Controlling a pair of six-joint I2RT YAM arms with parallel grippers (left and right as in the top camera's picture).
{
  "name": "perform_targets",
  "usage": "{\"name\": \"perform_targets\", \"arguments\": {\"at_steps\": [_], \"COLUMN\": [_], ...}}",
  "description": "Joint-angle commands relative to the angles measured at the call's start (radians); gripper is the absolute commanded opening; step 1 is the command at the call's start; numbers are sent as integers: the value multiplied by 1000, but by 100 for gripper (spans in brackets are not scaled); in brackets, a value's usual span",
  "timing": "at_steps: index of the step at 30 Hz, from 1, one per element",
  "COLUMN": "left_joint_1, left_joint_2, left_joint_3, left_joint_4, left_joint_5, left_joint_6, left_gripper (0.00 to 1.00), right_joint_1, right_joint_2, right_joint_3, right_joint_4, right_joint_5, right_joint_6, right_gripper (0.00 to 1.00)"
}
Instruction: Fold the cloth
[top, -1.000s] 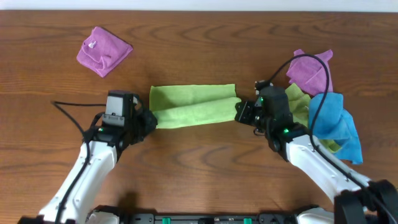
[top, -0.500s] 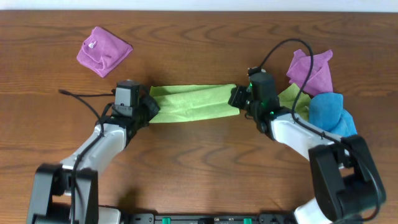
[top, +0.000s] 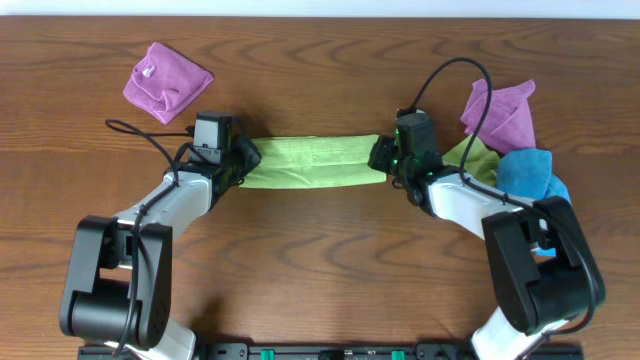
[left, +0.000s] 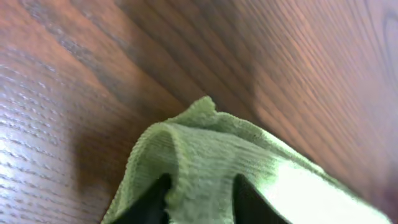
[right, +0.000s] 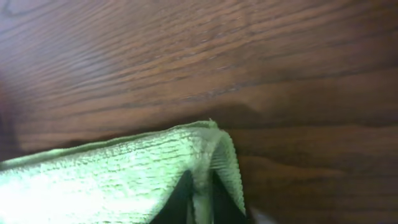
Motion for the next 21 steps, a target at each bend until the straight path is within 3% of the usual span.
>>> {"name": "perform_targets", "arguments": {"at_steps": [1,7,14,15,18,19,21], "left_joint_1": [6,34,61,61,55,43,25], "left_joint_2": [10,-46,-175,-181,-180,-174,-158], "left_joint_3": [19,19,19,19,19,19,19], "left_joint_4": [-2,-24,-53,-53,-53,-53,-53], "left_joint_5": [-25,-25,37,55,97,99,97], "left_joint_6": [72,113,111,96,47,36,37], "left_gripper": [56,77,77,74,49,18,6], "right_joint_1": [2,2,2,2,2,1,-5], "right_joint_2": [1,-31,-141,-151,-158,-158,-158], "right_joint_3": [18,18,18,18,18,18,18], "right_joint_4": [-1,-6,-136,-160,-206,-232,-259], "right_joint_5": [32,-6,-5,-5,-5,-5,-2], "right_joint_6": [-14,-13,-14,-13,-11,29,97], "right_gripper": [38,49,58,60,64,70,75]}}
